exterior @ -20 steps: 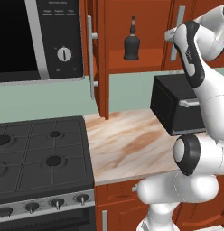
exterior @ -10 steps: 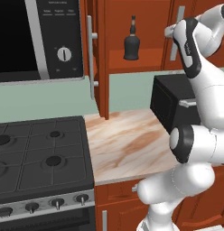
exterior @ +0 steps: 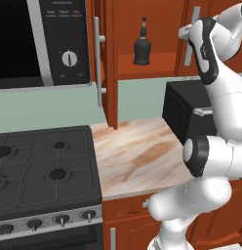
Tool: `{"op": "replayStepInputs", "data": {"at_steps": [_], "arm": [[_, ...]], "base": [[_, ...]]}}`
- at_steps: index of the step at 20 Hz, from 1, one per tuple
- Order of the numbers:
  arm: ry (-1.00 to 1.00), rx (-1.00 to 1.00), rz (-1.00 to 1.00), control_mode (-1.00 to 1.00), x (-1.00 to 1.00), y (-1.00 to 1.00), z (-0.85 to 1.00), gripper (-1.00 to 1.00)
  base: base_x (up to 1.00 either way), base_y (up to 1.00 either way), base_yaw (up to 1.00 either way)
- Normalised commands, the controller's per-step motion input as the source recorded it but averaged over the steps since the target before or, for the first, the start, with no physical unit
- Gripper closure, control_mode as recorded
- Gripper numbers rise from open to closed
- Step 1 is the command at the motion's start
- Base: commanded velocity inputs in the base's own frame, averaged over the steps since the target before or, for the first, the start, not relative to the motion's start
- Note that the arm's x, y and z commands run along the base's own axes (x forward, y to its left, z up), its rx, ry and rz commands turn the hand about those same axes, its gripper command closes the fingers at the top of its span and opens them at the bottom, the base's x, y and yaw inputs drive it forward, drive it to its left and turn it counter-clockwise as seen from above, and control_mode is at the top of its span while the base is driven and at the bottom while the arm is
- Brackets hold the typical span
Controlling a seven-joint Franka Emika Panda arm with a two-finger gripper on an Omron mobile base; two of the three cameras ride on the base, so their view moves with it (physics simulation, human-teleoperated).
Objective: Get the candle and the liquor from the cabinet and move them to the dining counter.
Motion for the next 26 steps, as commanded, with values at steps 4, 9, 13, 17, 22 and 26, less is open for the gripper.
{"op": "replayStepInputs", "data": {"at_steps": [4, 9, 13, 17, 22, 26], "arm": [[0.00, 0.00, -0.01, -1.00, -0.01, 0.11, -0.06, 1.00], [0.00, 0.00, -0.01, -1.00, -0.11, 0.00, -0.03, 1.00], [0.00, 0.00, -0.01, -1.00, -0.27, 0.00, 0.00, 1.00], [0.00, 0.00, -0.01, -1.00, -0.33, -0.10, 0.00, 1.00], [-0.01, 0.00, 0.00, -1.00, -0.37, -0.24, 0.00, 1.00], [0.00, 0.01, 0.00, -1.00, -0.50, -0.47, 0.00, 1.00]], "base": [[0.00, 0.00, 0.00], [0.00, 0.00, 0.00], [0.00, 0.00, 0.00], [0.00, 0.00, 0.00], [0.00, 0.00, 0.00], [0.00, 0.00, 0.00]]}}
